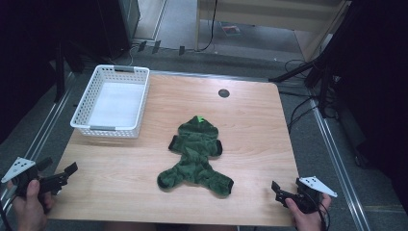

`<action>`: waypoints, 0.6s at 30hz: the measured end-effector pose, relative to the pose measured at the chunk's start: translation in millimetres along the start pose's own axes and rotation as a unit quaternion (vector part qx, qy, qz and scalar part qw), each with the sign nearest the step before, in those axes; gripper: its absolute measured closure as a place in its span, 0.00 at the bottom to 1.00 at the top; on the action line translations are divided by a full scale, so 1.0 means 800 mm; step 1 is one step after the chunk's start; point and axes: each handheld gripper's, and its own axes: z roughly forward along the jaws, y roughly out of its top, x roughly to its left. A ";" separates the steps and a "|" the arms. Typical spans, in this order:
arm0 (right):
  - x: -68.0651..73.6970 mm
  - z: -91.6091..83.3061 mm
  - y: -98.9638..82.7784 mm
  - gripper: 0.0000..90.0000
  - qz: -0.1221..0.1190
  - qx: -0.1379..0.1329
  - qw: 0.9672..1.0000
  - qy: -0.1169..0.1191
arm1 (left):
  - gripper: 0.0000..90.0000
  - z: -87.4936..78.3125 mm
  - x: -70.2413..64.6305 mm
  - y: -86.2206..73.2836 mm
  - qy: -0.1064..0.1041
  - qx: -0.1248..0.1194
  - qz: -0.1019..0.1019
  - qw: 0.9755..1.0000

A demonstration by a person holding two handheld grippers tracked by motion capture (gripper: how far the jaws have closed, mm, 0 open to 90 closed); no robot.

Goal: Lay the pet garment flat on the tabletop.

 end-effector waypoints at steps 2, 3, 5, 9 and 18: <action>0.001 0.001 -0.001 0.02 0.001 0.000 1.000 0.004 | 0.00 0.004 -0.002 -0.001 0.001 0.006 0.007 1.000; 0.000 0.002 -0.002 0.02 0.001 0.001 1.000 0.007 | 0.00 0.006 -0.004 -0.001 0.002 0.006 0.010 1.000; 0.001 0.002 -0.002 0.02 -0.002 -0.001 1.000 0.006 | 0.00 0.009 -0.006 -0.001 0.002 0.010 0.020 1.000; 0.001 0.002 -0.003 0.02 -0.002 -0.002 1.000 0.006 | 0.00 0.012 -0.010 -0.002 0.008 0.009 0.030 0.999; 0.002 0.003 -0.002 0.02 -0.008 0.005 1.000 0.009 | 0.00 0.014 -0.008 -0.002 0.006 0.008 0.020 1.000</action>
